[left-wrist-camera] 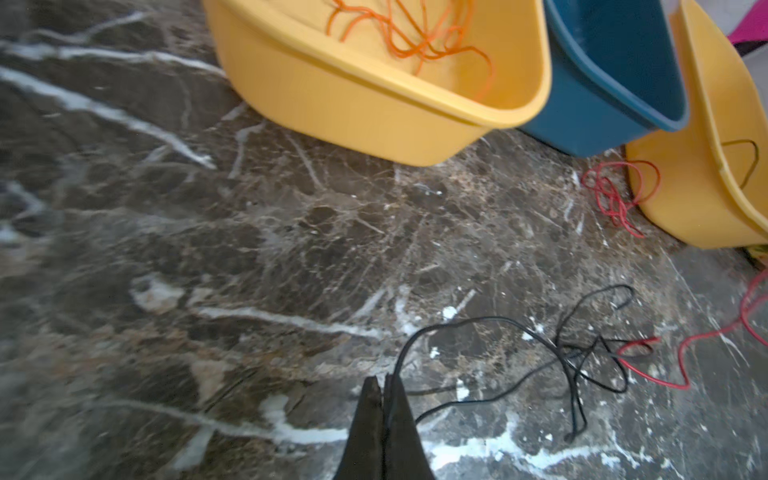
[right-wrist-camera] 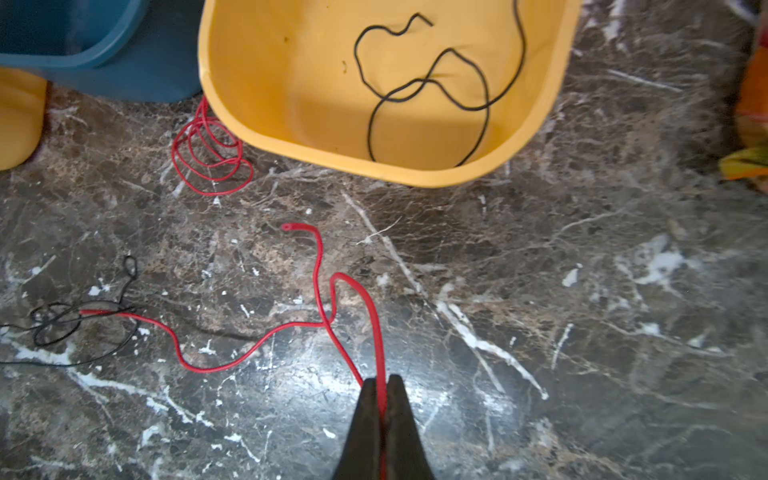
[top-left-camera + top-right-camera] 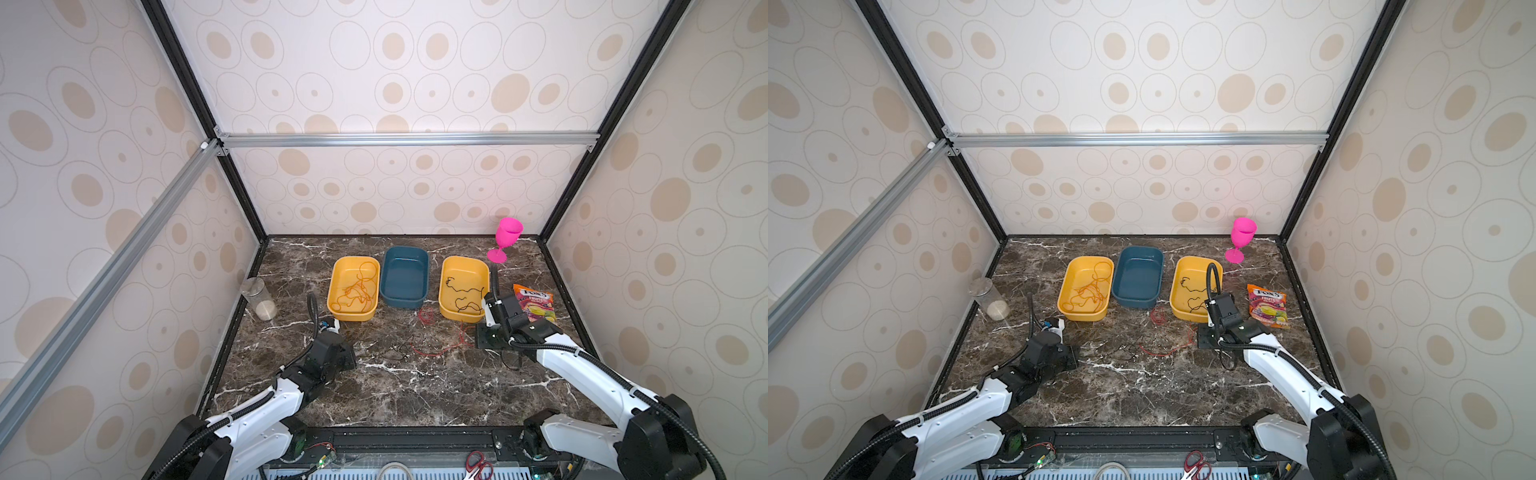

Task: Untangle the cables
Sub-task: 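Draw the red wire toward the snack bag with the right gripper while left holds black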

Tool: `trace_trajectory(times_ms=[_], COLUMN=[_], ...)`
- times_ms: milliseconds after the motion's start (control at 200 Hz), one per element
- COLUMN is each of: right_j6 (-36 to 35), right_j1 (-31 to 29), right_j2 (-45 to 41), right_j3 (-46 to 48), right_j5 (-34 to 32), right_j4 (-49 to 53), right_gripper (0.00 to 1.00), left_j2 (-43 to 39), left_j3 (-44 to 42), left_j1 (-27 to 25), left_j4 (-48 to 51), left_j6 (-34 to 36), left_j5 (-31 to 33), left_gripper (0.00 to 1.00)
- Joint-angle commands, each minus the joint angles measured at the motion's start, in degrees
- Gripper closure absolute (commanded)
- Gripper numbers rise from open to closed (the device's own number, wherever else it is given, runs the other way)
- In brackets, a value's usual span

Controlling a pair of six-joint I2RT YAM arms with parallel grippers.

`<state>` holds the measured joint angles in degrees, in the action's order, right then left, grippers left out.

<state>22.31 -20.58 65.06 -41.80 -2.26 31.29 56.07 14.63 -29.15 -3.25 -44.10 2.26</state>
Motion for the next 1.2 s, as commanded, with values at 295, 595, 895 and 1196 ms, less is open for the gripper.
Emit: trace_trajectory(times_ms=[295,595,895,1196], right_j6=[5.1,1.9,1.5,2.4], right_j1=[13.5,15.3,15.0,11.8], right_j2=[-6.0,-8.6,-11.4,-9.8], right_j3=[-0.6,-1.1,-3.9,-6.0], right_j5=[-10.6,10.2,29.1,32.2], right_j4=[7.4,2.8,-1.1,-3.6], right_gripper=[1.00,1.00,1.00,1.00], left_j2=[-6.7,-6.5,-6.0,-2.4], left_j3=[0.5,-0.3,-0.4,0.2], left_j1=[4.4,4.9,4.7,0.2], left_j4=[13.9,7.1,1.8,-5.0], left_j6=[-7.3,-2.4,0.7,2.5], left_j5=[10.9,1.3,-8.5,-16.4], left_gripper=[1.00,1.00,1.00,1.00])
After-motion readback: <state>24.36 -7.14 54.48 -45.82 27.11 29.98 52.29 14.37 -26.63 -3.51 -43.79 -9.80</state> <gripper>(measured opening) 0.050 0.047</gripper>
